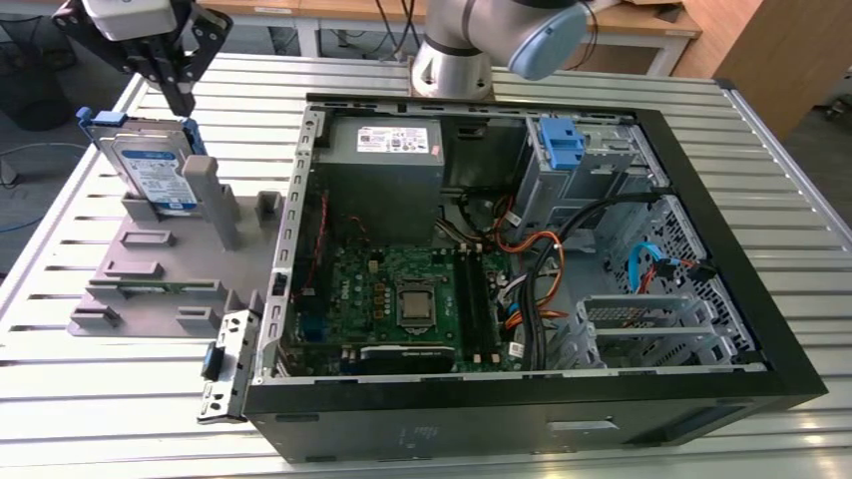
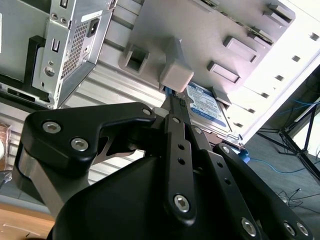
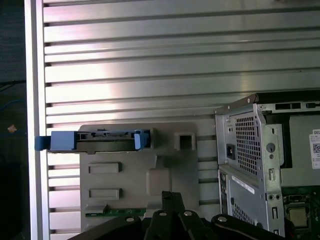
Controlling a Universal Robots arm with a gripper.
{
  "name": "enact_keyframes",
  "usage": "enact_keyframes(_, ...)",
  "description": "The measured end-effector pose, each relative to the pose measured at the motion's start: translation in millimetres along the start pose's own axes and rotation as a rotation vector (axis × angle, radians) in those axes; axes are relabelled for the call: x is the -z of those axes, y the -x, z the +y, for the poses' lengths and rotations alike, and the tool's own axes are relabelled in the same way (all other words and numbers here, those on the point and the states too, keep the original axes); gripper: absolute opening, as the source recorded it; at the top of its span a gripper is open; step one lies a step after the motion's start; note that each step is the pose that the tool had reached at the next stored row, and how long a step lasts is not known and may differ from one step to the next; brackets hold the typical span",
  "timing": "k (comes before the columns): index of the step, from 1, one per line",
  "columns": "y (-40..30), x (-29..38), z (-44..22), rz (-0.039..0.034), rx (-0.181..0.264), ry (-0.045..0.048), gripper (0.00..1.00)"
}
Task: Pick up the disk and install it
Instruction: 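Reach for the disk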
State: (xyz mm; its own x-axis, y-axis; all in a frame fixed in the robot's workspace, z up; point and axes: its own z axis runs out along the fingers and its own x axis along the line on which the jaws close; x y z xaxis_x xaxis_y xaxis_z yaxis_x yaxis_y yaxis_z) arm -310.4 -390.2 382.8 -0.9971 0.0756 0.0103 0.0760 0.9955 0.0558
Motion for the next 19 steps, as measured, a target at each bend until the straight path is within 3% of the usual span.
enact_keyframes(11, -30.2, -2.1, 2.2, -0.002, 0.0, 0.0002, 0.11)
enact_keyframes(17, -43.3, -3.1, 3.0, -0.0028, 0.0, 0.0001, 0.11)
enact_keyframes(19, -44.9, -3.7, 4.0, -0.0029, 0.0, 0.0003, 0.11)
